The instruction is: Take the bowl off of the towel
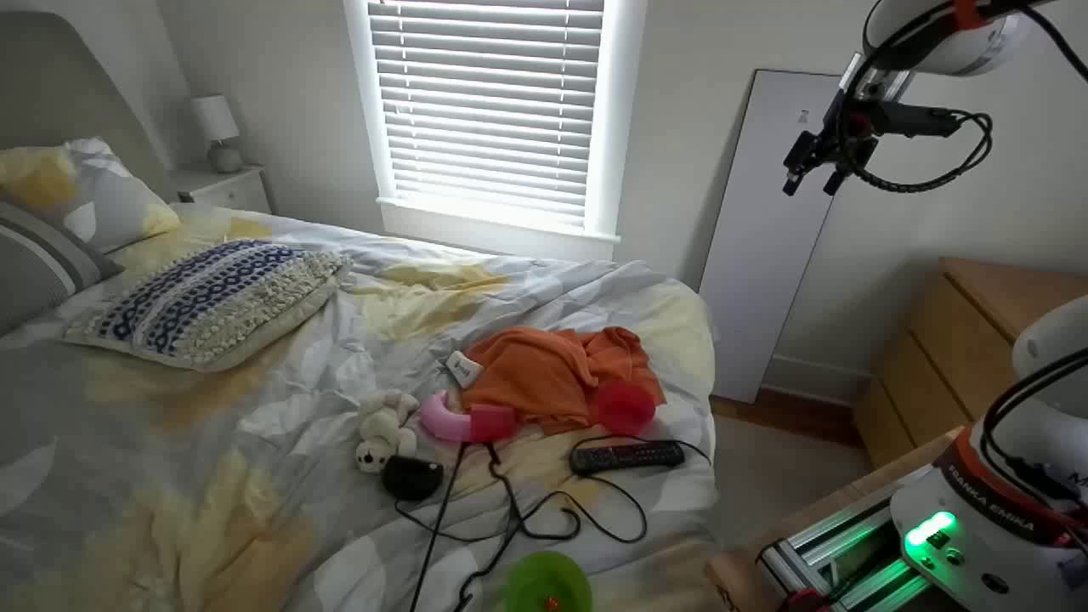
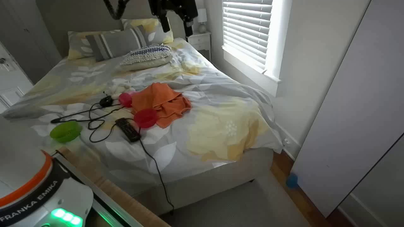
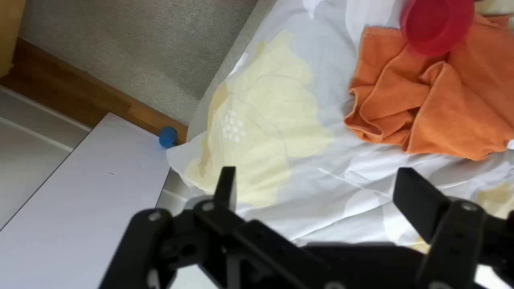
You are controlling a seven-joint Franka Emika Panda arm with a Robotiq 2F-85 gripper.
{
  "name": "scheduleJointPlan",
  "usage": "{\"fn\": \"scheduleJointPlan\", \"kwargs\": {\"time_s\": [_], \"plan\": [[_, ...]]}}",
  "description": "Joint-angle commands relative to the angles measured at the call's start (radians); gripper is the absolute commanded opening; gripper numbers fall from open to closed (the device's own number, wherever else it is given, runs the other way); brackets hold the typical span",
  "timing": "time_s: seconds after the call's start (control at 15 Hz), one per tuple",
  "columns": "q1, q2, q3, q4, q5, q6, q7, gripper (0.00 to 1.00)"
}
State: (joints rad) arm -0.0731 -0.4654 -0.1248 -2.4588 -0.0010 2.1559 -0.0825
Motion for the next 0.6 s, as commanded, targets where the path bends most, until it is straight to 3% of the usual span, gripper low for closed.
{"fn": "scheduleJointPlan", "kwargs": {"time_s": [0.0,0.53], "plan": [[-0.005,0.001,0.005,0.002,0.003,-0.003,-0.002,1.0],[0.007,0.008,0.009,0.01,0.013,-0.009,-0.009,1.0]]}}
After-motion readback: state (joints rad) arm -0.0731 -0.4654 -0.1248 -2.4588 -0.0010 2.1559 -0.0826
